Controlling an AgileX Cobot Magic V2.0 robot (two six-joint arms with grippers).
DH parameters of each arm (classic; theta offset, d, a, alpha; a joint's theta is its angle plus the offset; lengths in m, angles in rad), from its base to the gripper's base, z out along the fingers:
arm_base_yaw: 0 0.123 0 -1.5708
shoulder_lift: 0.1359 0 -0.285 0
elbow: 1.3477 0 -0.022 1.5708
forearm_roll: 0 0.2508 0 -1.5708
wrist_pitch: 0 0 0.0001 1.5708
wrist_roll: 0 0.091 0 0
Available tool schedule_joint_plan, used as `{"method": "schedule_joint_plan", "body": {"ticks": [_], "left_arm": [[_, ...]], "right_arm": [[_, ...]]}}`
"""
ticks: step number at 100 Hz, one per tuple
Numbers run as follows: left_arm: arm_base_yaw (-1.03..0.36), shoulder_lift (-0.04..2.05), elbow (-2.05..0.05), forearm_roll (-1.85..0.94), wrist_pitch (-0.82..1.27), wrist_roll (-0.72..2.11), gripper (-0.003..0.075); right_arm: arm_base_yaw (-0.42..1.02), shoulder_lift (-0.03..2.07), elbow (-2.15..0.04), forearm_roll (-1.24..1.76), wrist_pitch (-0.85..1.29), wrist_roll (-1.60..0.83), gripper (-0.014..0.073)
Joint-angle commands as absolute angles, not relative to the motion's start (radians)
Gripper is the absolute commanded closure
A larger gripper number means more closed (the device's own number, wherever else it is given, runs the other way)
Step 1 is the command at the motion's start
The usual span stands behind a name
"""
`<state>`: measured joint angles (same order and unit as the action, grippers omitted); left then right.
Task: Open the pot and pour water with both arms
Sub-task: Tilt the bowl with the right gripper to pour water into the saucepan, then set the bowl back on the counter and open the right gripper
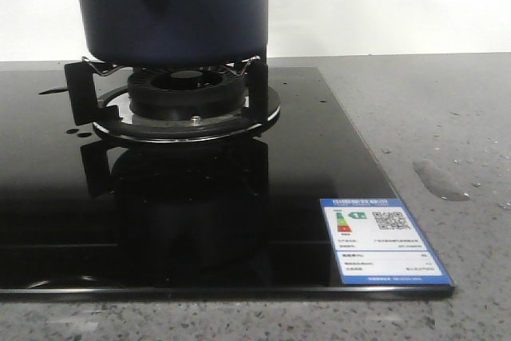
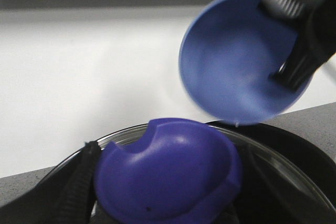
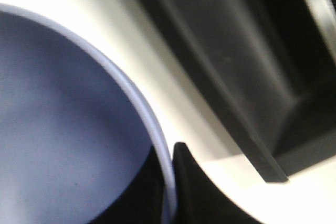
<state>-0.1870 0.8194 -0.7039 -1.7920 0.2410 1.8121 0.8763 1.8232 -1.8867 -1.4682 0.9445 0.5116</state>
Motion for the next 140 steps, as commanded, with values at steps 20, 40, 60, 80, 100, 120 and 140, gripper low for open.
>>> {"method": "schedule_joint_plan", "body": {"ticks": [20,40,60,80,100,120,140], "left_arm": [[-0.196,0.808,-0.746,-1.860,0.311,1.804,0.0426],[-0.204,0.836,-0.759,-1.860,0.376,1.804,0.0426],[-0.257,0.919,-0.839,-1.860,0.407,1.806,0.0426],[-0.266,1.016,-0.926,-1.860,0.487,1.808,0.0426],[-0.266,1.124,-0.990,-1.860,0.556,1.831,0.0426],[-0.266,1.230,-1.049,-1.860,0.633,1.851,0.0426],[-0.266,1.327,-1.096,-1.860,0.644,1.860,0.0426]], "right_arm": [[0.691,1.656,-2.055,-0.896,1.072,0.402,0.0659],[0.378,1.601,-2.043,-0.295,1.280,0.179,0.0659],[0.116,1.513,-1.881,-0.013,1.298,0.095,0.0658],[-0.014,1.375,-1.528,0.035,1.206,0.050,0.0658],[-0.052,1.257,-1.182,0.061,1.013,0.044,0.0658],[-0.052,1.247,-1.053,0.061,0.949,0.044,0.0658],[-0.052,1.249,-1.010,0.061,0.907,0.044,0.0654]]}}
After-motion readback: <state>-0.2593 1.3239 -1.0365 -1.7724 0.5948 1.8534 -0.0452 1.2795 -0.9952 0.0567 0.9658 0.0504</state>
